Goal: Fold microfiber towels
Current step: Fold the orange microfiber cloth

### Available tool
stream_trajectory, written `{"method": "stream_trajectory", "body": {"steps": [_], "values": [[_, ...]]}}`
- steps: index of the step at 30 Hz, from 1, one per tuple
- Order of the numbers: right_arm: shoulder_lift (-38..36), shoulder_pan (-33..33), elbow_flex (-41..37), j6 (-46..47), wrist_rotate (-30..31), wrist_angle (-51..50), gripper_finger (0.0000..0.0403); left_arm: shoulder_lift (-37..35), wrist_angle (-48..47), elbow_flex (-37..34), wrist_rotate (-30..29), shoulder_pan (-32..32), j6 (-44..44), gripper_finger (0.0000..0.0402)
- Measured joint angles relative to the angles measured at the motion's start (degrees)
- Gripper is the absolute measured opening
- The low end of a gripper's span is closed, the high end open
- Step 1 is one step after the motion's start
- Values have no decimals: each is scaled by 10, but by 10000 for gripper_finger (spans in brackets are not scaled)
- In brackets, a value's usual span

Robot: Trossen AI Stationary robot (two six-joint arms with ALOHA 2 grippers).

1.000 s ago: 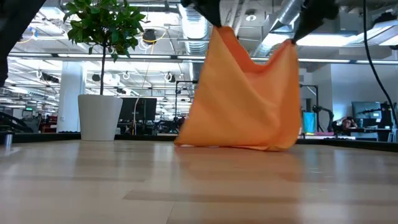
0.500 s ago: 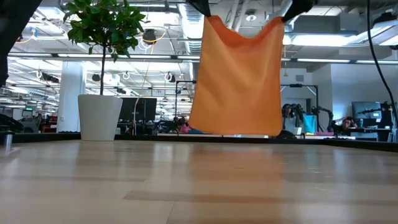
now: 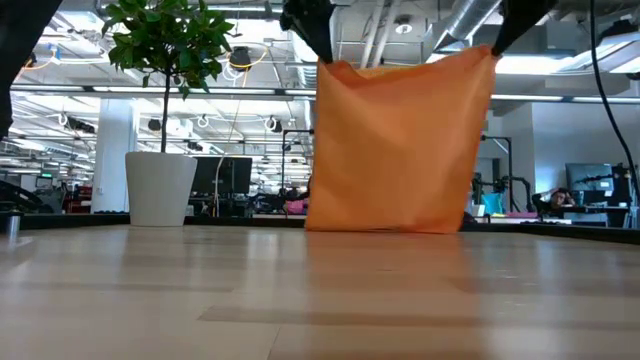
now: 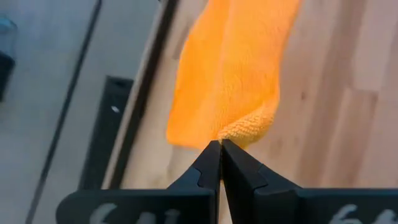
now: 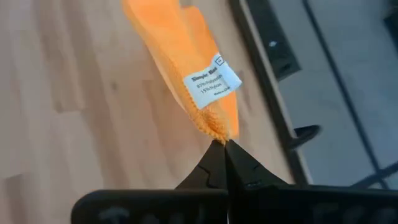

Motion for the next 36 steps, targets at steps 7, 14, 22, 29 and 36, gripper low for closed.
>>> {"method": "stream_trajectory", "body": {"steps": [7, 14, 22, 29, 36], "values": [[0, 92, -56, 79, -33, -7, 2, 1, -27, -43, 30, -46, -73, 0], [0, 192, -144, 169, -74, 22, 2, 0, -27, -86, 90, -98, -146, 0], [0, 298, -224, 289, -75, 81, 2, 1, 2, -154, 116, -148, -228, 0], [1, 345, -297, 348, -76, 162, 2, 0, 56, -205, 118, -157, -261, 0], [1, 331, -329, 363, -18, 172, 2, 1, 82, -241, 89, -135, -285, 0]]}}
